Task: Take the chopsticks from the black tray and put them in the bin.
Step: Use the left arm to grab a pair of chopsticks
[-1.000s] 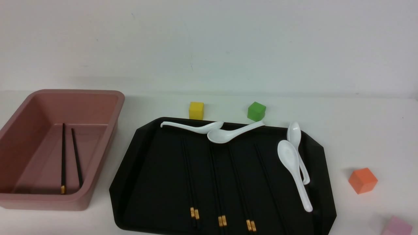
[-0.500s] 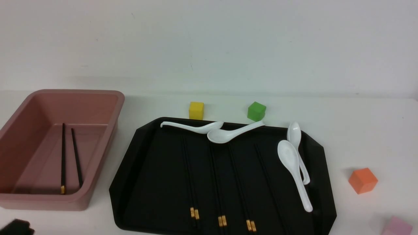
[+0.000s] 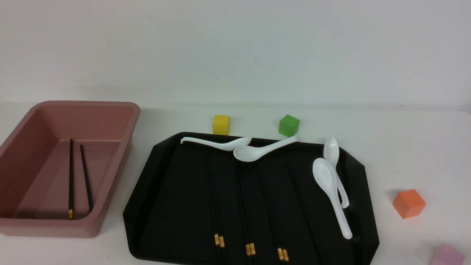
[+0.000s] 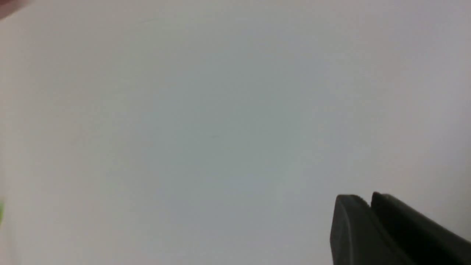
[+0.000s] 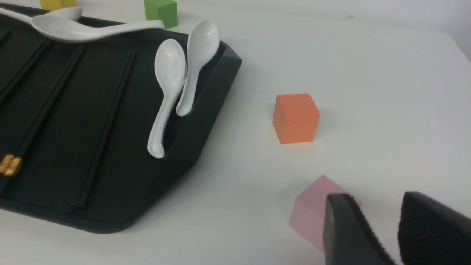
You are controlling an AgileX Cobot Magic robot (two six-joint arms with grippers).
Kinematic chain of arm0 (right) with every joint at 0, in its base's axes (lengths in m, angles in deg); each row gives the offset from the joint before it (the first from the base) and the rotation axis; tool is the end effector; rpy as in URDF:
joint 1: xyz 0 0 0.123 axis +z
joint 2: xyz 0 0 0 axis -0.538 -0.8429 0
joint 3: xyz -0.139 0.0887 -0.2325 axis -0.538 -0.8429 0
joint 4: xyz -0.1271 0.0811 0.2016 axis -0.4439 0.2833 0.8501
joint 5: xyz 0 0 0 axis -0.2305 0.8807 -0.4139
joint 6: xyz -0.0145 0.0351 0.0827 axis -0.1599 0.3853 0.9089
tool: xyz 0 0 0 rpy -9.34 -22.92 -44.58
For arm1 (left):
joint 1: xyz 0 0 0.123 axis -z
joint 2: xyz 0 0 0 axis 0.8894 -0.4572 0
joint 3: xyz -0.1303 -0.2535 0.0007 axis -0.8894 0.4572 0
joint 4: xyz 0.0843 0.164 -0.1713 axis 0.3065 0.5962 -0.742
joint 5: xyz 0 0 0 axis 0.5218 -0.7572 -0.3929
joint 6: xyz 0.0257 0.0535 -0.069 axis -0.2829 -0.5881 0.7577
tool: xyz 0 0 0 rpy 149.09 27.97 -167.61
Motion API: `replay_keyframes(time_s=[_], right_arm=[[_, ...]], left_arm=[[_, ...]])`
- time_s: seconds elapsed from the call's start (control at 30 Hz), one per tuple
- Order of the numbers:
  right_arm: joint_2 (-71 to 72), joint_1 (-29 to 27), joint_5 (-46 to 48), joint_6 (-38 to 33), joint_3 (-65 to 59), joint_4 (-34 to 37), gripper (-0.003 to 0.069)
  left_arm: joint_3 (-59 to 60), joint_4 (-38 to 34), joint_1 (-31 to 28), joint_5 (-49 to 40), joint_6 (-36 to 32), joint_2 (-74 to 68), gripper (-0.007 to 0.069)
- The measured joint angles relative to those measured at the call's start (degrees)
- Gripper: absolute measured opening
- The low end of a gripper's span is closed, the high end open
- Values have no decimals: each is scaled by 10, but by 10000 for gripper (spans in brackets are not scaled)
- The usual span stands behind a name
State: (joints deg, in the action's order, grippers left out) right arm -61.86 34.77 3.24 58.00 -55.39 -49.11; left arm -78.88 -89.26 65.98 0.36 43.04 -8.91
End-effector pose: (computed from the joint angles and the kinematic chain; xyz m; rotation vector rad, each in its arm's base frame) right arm 0.0527 0.0036 0.1748 -0.0693 1.8554 0.0264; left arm 0.0273 -0.0033 0.3154 -0.8932 0.9811 -1.4110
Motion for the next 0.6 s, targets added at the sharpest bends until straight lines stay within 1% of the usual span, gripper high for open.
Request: replay_keyframes(time_s=[0.07,0.1,0.17,0.2,0.23,0.33,0.37,0.43,0.47,0.53,0.57,0.6], right_arm=[[0,0,0,0,0,0,240],[0,0,0,0,0,0,240],[0,0,0,0,0,0,240],[0,0,0,0,0,0,240],[0,0,0,0,0,0,240],[0,0,0,0,0,0,240],[0,0,0,0,0,0,240],[0,0,0,0,0,0,240],[0,0,0,0,0,0,240],[0,0,0,0,0,0,240],[0,0,0,0,0,0,240],[0,0,0,0,0,0,240]], left_arm=[[-54,30,0,-44,-63,-40,34],[-87,48,0,-89,-101,-64,15],[-126,70,0,-168,-147,-118,-13],[-152,87,0,-235,-165,-158,-13],[-160,92,0,-258,-173,-173,-13],[-219,146,0,-437,-192,-304,-13],[-225,156,0,-478,-194,-330,-13],[-256,190,0,-573,-196,-428,-13],[-266,199,0,-598,-198,-471,-13],[-279,207,1,-625,-202,-513,-13],[-299,214,8,-645,-214,-593,-13],[-308,215,15,-649,-217,-622,-13]])
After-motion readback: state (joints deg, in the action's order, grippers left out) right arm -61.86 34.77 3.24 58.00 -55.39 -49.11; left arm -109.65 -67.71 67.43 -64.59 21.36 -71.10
